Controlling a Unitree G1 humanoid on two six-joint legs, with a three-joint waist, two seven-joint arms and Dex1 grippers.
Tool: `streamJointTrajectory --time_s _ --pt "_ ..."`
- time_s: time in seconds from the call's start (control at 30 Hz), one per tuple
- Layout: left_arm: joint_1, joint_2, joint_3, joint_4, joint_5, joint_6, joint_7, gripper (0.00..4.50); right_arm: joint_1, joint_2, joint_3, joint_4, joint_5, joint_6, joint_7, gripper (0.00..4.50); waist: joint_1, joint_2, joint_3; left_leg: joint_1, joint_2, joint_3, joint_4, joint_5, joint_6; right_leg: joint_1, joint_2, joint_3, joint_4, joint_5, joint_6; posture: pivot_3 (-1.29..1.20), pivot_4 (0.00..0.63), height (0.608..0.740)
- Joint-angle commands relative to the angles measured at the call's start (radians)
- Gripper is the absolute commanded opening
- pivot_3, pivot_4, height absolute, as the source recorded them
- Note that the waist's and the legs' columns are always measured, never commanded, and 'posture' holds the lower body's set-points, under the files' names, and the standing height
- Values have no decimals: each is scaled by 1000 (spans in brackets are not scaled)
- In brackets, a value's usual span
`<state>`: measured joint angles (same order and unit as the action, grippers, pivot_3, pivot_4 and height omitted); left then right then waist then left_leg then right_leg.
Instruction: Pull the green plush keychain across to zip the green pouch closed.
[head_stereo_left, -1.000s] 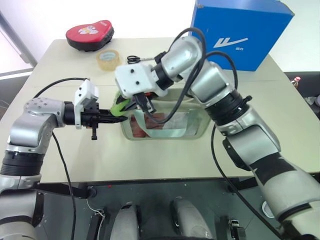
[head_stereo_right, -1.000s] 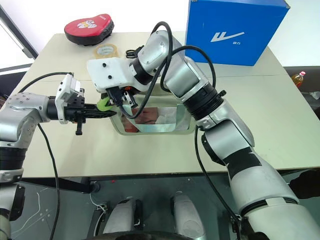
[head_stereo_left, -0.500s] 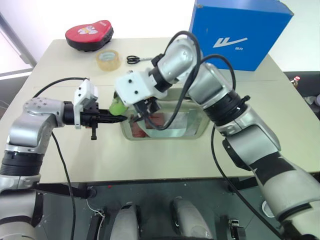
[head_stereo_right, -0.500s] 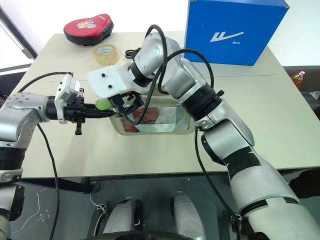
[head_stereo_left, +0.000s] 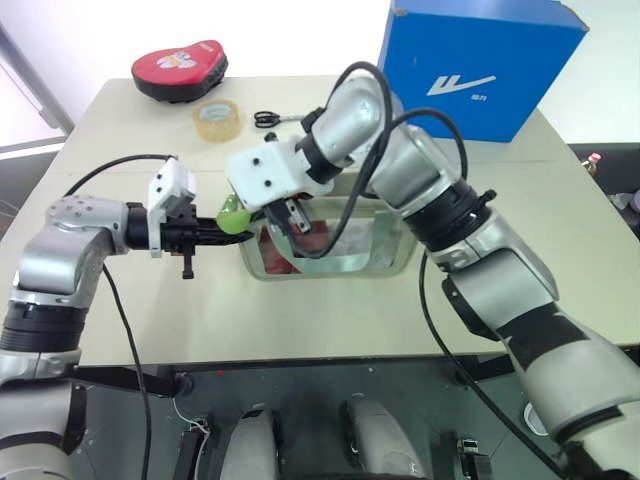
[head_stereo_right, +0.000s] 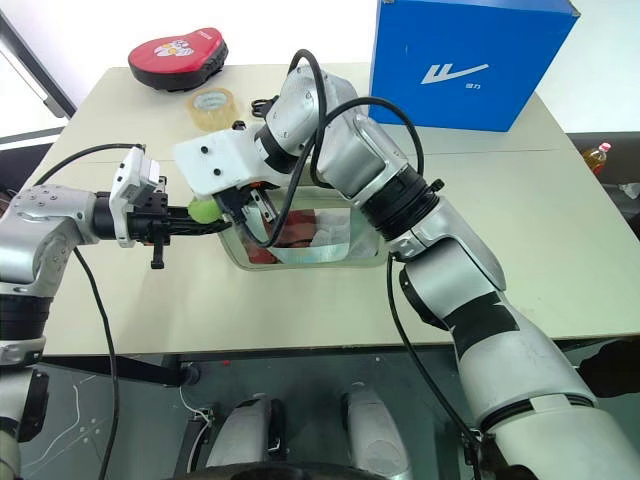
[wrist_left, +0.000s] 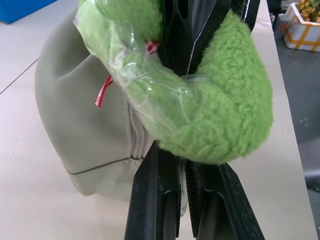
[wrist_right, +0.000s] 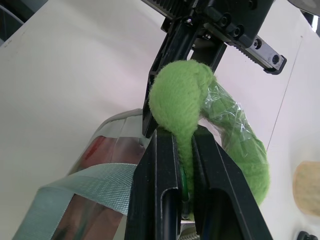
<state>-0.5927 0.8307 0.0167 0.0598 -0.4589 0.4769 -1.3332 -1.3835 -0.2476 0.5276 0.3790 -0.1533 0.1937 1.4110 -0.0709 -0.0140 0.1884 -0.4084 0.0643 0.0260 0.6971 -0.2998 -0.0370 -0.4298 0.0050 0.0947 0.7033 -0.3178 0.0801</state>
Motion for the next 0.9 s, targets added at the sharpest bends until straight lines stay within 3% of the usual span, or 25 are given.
streamJointTrajectory --time_s 0.03,0.23,0.33,0.43,0.53,0.83,0.9 --pt "11 10 9 -20 2 -13 0 0 -39 5 -38 -41 35 50 14 32 0 0 0 0 0 0 0 0 0 0 0 0 0 0 0 0 150 737" --pt "18 11 6 -8 8 -20 9 0 -27 -10 -67 -81 106 204 59 32 1 0 0 0 0 0 0 0 0 0 0 0 0 0 0 0 150 737" --pt "15 11 5 -3 8 -22 8 0 -3 -21 -55 -90 102 195 45 32 1 0 0 0 0 0 0 0 0 0 0 0 0 0 0 0 150 737" --pt "12 10 3 0 8 -24 10 0 5 -20 -49 -100 102 214 30 1136 0 0 0 0 0 0 0 0 0 0 0 0 0 0 0 0 150 737" --pt "9 10 2 4 7 -27 10 0 2 -17 -41 -100 99 243 15 2621 0 0 0 0 0 0 0 0 0 0 0 0 0 0 0 0 150 737" --pt "2 7 -1 11 8 -26 13 0 -29 12 -32 -72 97 315 -17 2621 0 0 0 0 0 0 0 0 0 0 0 0 0 0 0 0 150 737" --pt "4 8 -2 8 8 -25 14 0 -33 17 -30 -68 97 329 -21 2108 0 0 0 0 0 0 0 0 0 0 0 0 0 0 0 0 150 737"
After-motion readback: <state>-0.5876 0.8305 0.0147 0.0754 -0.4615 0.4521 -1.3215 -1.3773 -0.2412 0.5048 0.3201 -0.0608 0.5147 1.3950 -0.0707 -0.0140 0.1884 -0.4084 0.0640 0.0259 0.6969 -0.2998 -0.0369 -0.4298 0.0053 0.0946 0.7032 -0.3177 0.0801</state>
